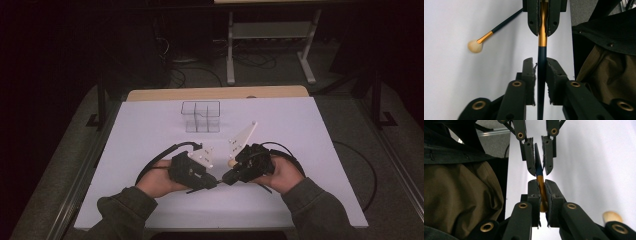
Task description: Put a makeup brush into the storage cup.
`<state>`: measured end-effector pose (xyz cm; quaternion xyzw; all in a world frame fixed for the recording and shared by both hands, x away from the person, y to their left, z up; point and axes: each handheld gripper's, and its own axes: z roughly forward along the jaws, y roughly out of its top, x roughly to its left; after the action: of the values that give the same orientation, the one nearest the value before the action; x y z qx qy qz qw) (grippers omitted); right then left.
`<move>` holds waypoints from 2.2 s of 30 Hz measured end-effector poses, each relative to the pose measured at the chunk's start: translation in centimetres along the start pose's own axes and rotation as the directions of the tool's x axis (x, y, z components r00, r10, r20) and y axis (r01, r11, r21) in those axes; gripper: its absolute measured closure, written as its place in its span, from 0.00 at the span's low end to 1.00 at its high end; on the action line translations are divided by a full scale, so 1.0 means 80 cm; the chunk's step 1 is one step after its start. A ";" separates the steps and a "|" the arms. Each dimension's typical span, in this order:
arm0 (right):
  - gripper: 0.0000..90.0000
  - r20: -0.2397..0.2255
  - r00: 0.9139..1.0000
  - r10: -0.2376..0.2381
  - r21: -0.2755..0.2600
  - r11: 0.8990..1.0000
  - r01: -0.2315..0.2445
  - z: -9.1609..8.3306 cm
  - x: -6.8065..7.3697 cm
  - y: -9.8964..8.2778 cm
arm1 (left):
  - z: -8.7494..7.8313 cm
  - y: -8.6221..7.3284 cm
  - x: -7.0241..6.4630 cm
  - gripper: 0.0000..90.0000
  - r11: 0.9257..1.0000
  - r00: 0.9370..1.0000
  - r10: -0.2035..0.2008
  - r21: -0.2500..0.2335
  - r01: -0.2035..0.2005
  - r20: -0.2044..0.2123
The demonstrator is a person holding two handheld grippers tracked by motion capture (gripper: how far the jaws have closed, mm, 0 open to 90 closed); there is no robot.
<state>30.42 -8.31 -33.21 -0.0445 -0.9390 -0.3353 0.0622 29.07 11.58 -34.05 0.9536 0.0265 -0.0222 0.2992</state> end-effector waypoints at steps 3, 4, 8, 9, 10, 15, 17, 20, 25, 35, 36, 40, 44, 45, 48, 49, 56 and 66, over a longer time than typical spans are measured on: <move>0.92 0.006 1.000 -0.009 -0.001 1.000 0.009 -0.002 0.000 0.003 | -0.001 0.000 -0.001 0.92 1.000 1.000 0.005 -0.002 -0.005 -0.003; 0.92 0.007 1.000 -0.007 -0.002 1.000 0.007 -0.002 0.001 0.002 | -0.001 -0.001 -0.001 0.92 1.000 1.000 0.004 -0.003 -0.004 -0.005; 0.91 0.017 1.000 -0.007 -0.027 1.000 0.007 -0.001 0.002 -0.001 | -0.001 -0.002 -0.001 0.93 1.000 1.000 0.007 -0.005 -0.007 -0.004; 0.91 0.015 1.000 -0.008 -0.034 0.999 0.008 -0.001 0.001 -0.002 | -0.001 -0.003 0.000 0.93 1.000 1.000 0.007 -0.009 -0.007 -0.003; 0.91 0.015 1.000 -0.008 -0.041 0.999 0.009 0.000 0.001 -0.004 | 0.000 -0.003 -0.001 0.93 1.000 1.000 -0.003 -0.019 0.002 -0.003; 0.79 0.015 1.000 0.022 -0.108 0.994 -0.021 -0.003 -0.001 -0.014 | 0.001 -0.004 0.000 0.93 1.000 1.000 -0.005 -0.022 0.005 -0.008; 0.76 0.020 0.999 0.036 -0.147 0.989 -0.033 -0.006 -0.001 -0.021 | -0.001 -0.005 0.002 0.93 1.000 1.000 0.003 -0.027 -0.003 -0.010; 0.75 0.021 0.998 0.067 -0.204 0.977 -0.062 -0.009 -0.001 -0.032 | -0.003 -0.007 0.004 0.93 0.999 1.000 0.001 -0.039 -0.001 -0.015; 0.78 0.005 0.995 0.095 -0.255 0.963 -0.090 -0.005 0.000 -0.043 | -0.003 -0.007 0.003 0.93 0.997 1.000 -0.023 -0.072 0.021 -0.015; 0.91 -0.014 0.997 0.079 -0.252 0.964 -0.080 -0.004 -0.003 -0.041 | 0.002 -0.004 0.005 0.93 0.998 1.000 -0.014 -0.058 0.014 0.000; 0.92 -0.015 0.997 0.079 -0.236 0.968 -0.080 -0.005 -0.003 -0.039 | 0.002 -0.004 0.005 0.91 0.998 1.000 -0.017 -0.059 0.017 0.004; 0.92 0.000 0.999 0.040 -0.190 0.981 -0.040 -0.012 -0.004 -0.028 | 0.003 -0.005 0.005 0.83 0.997 0.999 -0.052 -0.059 0.053 0.016; 0.92 0.013 1.000 0.003 -0.125 0.992 -0.001 -0.021 -0.001 -0.011 | 0.003 -0.006 0.004 0.82 0.998 0.998 -0.052 -0.044 0.053 0.025; 0.92 0.015 1.000 -0.009 -0.110 0.994 0.011 -0.022 0.000 -0.007 | 0.002 -0.005 0.005 0.84 0.999 0.999 -0.041 -0.034 0.042 0.025; 0.92 0.019 0.999 -0.029 -0.074 0.997 0.030 -0.023 0.002 0.001 | 0.003 -0.005 0.004 0.87 0.999 0.999 -0.032 -0.024 0.032 0.026; 0.92 0.018 0.999 -0.033 -0.073 0.997 0.034 -0.023 0.003 0.003 | 0.003 -0.005 0.004 0.89 0.999 0.999 -0.033 -0.023 0.034 0.031; 0.78 0.030 1.000 -0.001 -0.125 0.992 0.004 -0.026 0.000 0.001 | 0.000 -0.006 0.003 0.93 0.997 0.999 -0.038 -0.067 0.038 0.008; 0.78 0.006 0.996 0.086 -0.254 0.964 -0.082 -0.014 -0.005 -0.025 | 0.000 -0.008 0.005 0.93 0.991 0.998 -0.061 -0.120 0.058 -0.016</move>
<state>30.68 -10.56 -33.64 -0.0948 -0.8862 -0.4492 0.0621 29.42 12.14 -34.41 0.9330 0.0592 -0.0200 0.3545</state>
